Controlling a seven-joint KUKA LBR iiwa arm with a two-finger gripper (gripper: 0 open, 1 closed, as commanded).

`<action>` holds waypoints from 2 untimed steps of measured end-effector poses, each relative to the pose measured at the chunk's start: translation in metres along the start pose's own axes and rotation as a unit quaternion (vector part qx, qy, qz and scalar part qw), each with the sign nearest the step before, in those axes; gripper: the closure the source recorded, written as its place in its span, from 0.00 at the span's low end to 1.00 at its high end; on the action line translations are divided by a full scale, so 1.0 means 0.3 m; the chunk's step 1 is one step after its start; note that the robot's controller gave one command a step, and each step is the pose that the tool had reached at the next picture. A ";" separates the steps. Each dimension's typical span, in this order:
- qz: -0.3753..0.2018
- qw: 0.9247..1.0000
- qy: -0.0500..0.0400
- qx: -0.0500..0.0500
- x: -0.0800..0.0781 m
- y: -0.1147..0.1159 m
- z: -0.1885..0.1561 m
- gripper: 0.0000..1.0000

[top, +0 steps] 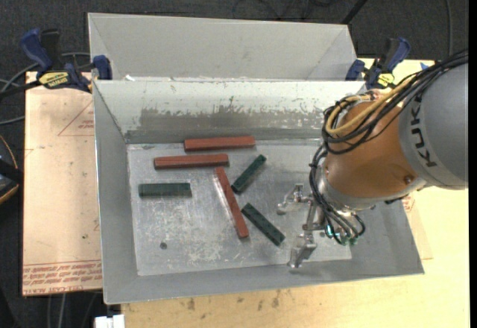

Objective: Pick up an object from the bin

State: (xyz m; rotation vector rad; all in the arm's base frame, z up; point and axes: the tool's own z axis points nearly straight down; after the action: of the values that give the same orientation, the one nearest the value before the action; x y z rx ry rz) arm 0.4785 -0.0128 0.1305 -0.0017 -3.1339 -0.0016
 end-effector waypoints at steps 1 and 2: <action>0.000 1.000 -0.003 0.000 -0.006 0.000 -0.010 0.00; 0.098 0.995 -0.004 0.000 -0.153 0.099 0.181 1.00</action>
Offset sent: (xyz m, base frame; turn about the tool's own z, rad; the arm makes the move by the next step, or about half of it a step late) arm 0.0433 0.0309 -0.0605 0.1981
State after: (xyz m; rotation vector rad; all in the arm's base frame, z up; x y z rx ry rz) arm 0.5241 0.0170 0.0760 -0.3103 -3.1259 0.0008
